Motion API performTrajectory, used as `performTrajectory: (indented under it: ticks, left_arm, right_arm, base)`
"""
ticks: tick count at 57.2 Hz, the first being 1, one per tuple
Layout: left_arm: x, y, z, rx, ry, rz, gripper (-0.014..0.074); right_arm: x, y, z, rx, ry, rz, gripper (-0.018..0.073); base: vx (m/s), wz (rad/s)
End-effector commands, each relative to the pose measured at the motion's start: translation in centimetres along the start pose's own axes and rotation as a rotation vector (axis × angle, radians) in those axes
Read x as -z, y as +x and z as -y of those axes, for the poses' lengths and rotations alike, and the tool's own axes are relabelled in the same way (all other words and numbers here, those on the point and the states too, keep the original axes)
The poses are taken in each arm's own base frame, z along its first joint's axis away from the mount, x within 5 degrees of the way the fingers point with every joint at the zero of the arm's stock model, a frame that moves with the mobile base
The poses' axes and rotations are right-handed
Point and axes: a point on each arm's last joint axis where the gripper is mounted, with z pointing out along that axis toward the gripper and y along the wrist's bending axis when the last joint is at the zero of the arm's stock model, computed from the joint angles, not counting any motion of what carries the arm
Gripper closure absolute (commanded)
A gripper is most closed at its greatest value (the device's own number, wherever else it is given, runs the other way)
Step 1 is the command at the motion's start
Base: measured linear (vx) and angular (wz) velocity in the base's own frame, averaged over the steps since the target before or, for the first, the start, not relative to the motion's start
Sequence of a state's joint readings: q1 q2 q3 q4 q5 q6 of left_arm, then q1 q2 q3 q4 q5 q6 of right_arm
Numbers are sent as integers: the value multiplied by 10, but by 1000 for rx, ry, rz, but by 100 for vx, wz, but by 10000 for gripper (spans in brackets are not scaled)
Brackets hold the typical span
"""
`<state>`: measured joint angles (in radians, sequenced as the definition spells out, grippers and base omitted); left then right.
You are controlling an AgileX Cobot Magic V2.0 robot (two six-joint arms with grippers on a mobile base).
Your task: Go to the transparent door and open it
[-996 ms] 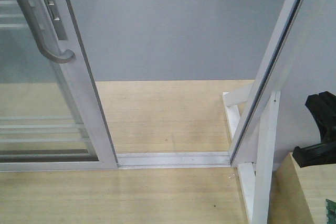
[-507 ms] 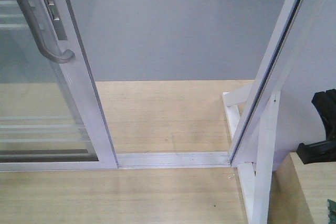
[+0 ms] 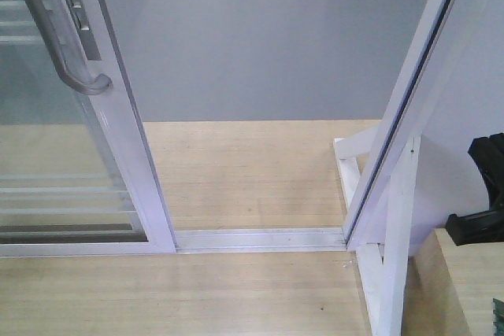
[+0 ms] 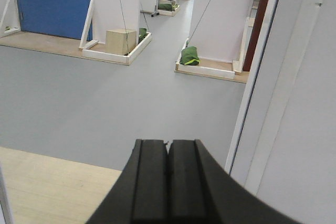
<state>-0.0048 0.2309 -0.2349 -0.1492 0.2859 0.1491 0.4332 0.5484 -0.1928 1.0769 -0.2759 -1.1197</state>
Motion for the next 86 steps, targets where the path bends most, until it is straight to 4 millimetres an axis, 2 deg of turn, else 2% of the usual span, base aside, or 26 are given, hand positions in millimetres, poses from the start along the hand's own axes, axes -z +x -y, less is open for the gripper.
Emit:
performTrajectory:
  ticks: [1, 12, 18, 24, 76, 86]
  left_arm:
    - [7, -7, 0, -13, -5, 100, 596]
    - [4, 48, -1, -16, -14, 104, 596]
    - [2, 69, -2, -8, -21, 140, 596]
    - [3, 66, -2, -48, -24, 117, 596]
    - [2, 67, -1, -36, -22, 112, 596]
    - [2, 67, -1, -36, -22, 112, 596]
  right_arm:
    - [0, -12, 4, 14, 45, 51, 562]
    - [0, -12, 5, 13, 45, 52, 562]
    - [0, -12, 5, 13, 45, 52, 562]
    - [0, -12, 4, 13, 44, 51, 562]
    - [0, -13, 4, 34, 43, 58, 562]
    - [0, -18, -7, 135, -74, 123, 562]
  base:
    - [0, 0]
    - [0, 0]
    - [0, 0]
    - [0, 0]
    - [0, 0]
    - [0, 0]
